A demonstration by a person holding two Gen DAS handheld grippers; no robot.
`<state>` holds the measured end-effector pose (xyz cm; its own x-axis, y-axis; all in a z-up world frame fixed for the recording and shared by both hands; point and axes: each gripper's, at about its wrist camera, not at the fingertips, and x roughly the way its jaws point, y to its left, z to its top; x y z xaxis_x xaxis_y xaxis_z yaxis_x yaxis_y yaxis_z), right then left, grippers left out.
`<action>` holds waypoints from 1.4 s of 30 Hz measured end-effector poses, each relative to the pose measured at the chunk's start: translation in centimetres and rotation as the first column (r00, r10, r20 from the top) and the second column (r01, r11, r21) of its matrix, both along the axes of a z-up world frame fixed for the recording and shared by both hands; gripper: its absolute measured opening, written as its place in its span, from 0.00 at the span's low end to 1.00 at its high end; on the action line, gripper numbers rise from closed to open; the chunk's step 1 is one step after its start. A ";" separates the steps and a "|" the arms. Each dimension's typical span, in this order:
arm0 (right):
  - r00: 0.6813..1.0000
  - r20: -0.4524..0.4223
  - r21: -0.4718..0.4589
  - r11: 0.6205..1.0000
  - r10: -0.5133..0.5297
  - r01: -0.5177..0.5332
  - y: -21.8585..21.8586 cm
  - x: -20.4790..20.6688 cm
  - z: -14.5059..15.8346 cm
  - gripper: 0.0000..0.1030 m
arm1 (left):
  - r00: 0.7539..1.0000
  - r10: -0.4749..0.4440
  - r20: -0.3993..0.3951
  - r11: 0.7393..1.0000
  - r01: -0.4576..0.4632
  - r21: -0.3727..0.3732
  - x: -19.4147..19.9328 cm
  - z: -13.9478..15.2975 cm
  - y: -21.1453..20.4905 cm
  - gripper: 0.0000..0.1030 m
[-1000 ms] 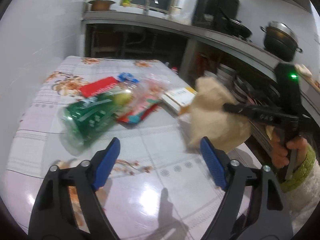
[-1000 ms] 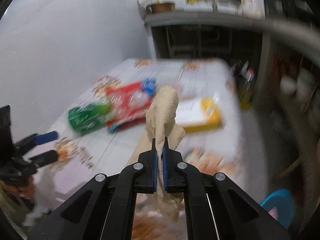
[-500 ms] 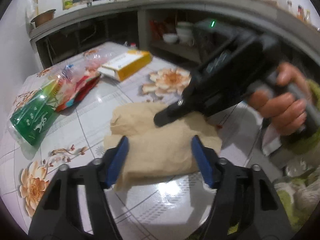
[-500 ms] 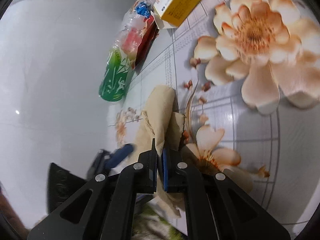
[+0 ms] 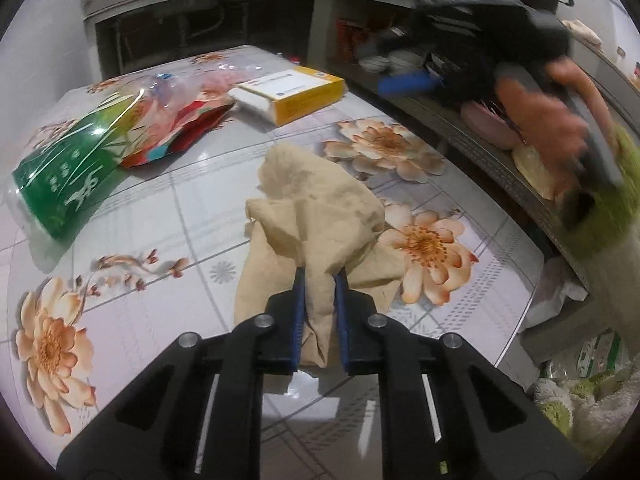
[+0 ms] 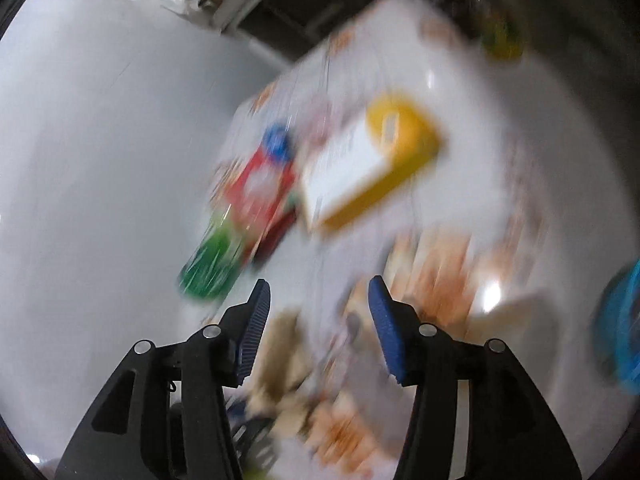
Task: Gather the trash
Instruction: 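Grasp the yellow-white medicine box with the right tool while the left tool holds the paper towel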
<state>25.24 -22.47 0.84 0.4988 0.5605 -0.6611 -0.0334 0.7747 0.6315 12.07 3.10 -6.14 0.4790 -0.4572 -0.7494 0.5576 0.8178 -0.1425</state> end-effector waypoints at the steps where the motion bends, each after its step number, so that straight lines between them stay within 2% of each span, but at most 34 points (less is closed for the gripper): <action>1: 0.999 0.044 -0.110 0.993 -0.030 0.035 0.4 1.6 0.8 0.49 | 1.000 0.011 0.000 1.000 -0.011 -0.003 -0.1 0.0 0.2 0.12; 4: 0.992 0.108 -0.302 0.949 -0.058 0.088 1.2 6.1 1.4 0.49 | 1.000 0.029 -0.007 1.000 -0.029 -0.012 0.0 0.1 0.5 0.12; 7: 0.994 0.097 -0.417 0.905 -0.048 0.084 3.1 10.5 0.3 0.49 | 0.999 0.043 -0.013 0.999 -0.044 -0.016 -0.1 0.2 0.9 0.12; 9: 0.996 0.085 -0.460 0.886 -0.029 0.065 3.6 12.3 -0.7 0.48 | 0.999 0.049 -0.014 0.999 -0.050 -0.018 0.0 0.2 1.0 0.12; 12: 1.000 0.026 -0.506 0.862 0.013 0.002 4.8 13.7 -2.7 0.40 | 0.998 0.058 -0.015 0.998 -0.058 -0.022 0.2 0.2 1.3 0.12; 17: 1.000 -0.020 -0.478 0.878 0.007 -0.016 3.9 11.4 -3.3 0.35 | 0.997 0.070 -0.021 0.997 -0.071 -0.026 0.7 0.1 1.5 0.12; 21: 0.998 -0.054 -0.448 0.894 -0.024 -0.003 2.9 7.1 -3.6 0.35 | 0.997 0.075 -0.022 0.996 -0.076 -0.036 0.9 0.1 1.7 0.12; 26: 0.996 -0.091 -0.377 0.926 -0.013 -0.023 2.4 1.7 -4.4 0.35 | 0.996 0.082 -0.025 0.996 -0.082 -0.032 0.8 0.2 1.6 0.12; 30: 0.992 -0.107 -0.335 0.942 -0.063 0.024 1.5 -2.1 -4.6 0.35 | 0.995 0.093 -0.022 0.995 -0.093 -0.027 0.6 0.3 1.6 0.12; 33: 0.987 -0.097 -0.256 0.962 -0.124 0.096 -0.1 -5.0 -4.1 0.36 | 0.995 0.101 -0.023 0.994 -0.101 -0.029 0.4 0.4 1.8 0.12; 37: 0.979 -0.050 -0.142 0.972 -0.196 0.187 -2.3 -9.2 -2.4 0.42 | 0.993 0.115 -0.021 0.993 -0.115 -0.037 0.6 0.6 2.0 0.12; 42: 0.987 -0.060 -0.068 0.987 -0.149 0.145 -2.5 -13.8 -1.4 0.46 | 0.987 0.159 0.005 0.985 -0.158 -0.073 2.3 1.7 2.1 0.11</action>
